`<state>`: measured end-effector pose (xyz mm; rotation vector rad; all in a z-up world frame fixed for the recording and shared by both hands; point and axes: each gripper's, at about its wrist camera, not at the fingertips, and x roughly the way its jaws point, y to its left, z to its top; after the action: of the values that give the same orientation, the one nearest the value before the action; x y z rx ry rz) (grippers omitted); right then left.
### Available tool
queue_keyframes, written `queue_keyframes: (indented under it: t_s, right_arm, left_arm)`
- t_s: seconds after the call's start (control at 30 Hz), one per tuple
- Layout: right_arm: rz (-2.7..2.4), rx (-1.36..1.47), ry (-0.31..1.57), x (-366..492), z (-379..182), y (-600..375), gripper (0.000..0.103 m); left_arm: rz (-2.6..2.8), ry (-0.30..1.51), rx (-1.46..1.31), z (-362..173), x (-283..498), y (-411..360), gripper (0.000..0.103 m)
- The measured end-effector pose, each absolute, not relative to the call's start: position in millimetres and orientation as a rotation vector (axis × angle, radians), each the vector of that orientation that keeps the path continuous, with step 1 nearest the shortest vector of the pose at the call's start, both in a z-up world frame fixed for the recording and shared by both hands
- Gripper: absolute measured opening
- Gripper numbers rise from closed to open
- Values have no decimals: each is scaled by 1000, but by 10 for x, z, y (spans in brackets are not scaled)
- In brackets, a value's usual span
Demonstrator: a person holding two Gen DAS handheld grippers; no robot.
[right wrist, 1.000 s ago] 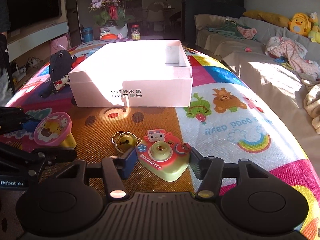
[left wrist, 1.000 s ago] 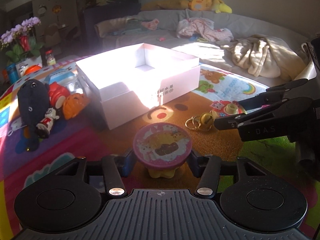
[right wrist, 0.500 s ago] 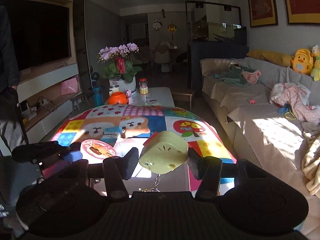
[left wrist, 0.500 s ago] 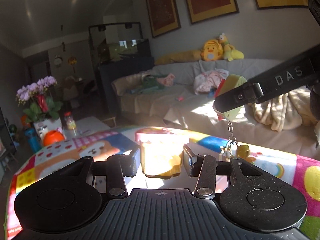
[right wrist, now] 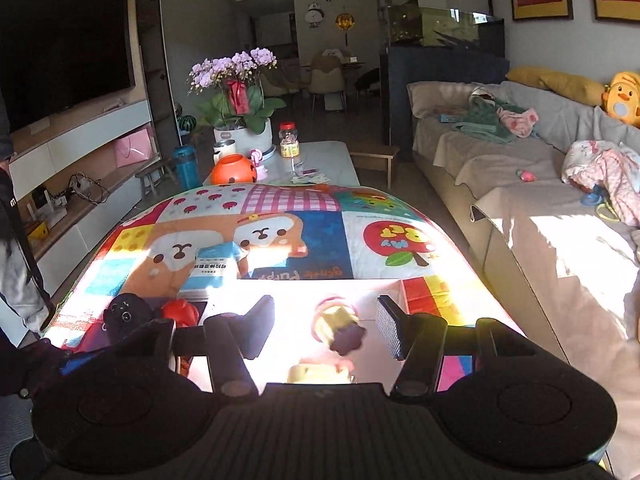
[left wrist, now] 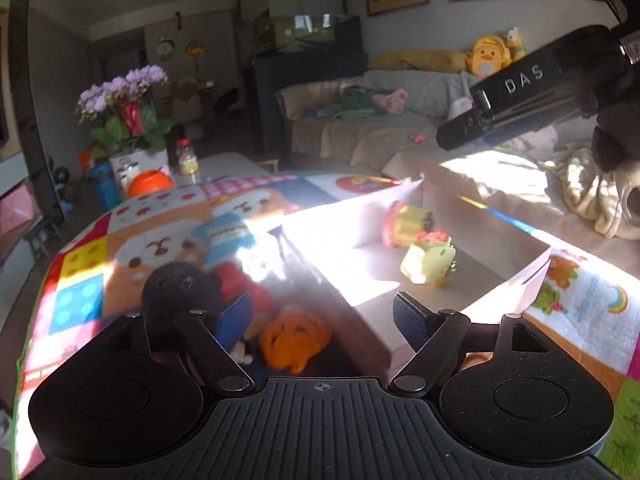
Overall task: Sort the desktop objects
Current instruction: 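Open the left tool over the white box while the right tool releases the keychain toy there, then grasp the blue wet-wipes pack with the right tool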
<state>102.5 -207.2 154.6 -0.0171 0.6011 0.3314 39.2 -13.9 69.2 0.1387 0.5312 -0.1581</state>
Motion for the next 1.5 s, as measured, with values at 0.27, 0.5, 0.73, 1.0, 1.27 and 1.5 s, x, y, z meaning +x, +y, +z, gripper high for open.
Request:
queue_keyframes:
  t_s: [0.27,0.5,0.73,1.0,1.27,1.5]
  right_arm:
    - [502,16,734,1361,1584,-1114,53]
    - [454,-58,911,2369,1229,-5,62]
    - [329,-133,981,2888,716,321,75]
    - [333,-79,986,2904,685,164,51]
    - [624,-6,781,1654,1735,-577,51]
    - [605,-10,814,553,1567,-1518,51]
  left_arm:
    - [-131,598,58,378,118,305,92]
    - [-110,633,-104,338,225,602,95]
    - [-123,730,-179,206,285,793,96]
    - [-172,732,-172,166,210,780,98]
    - [-223,714,-118,218,98,591,100]
    - [-202,708,-66,222,89,469,100]
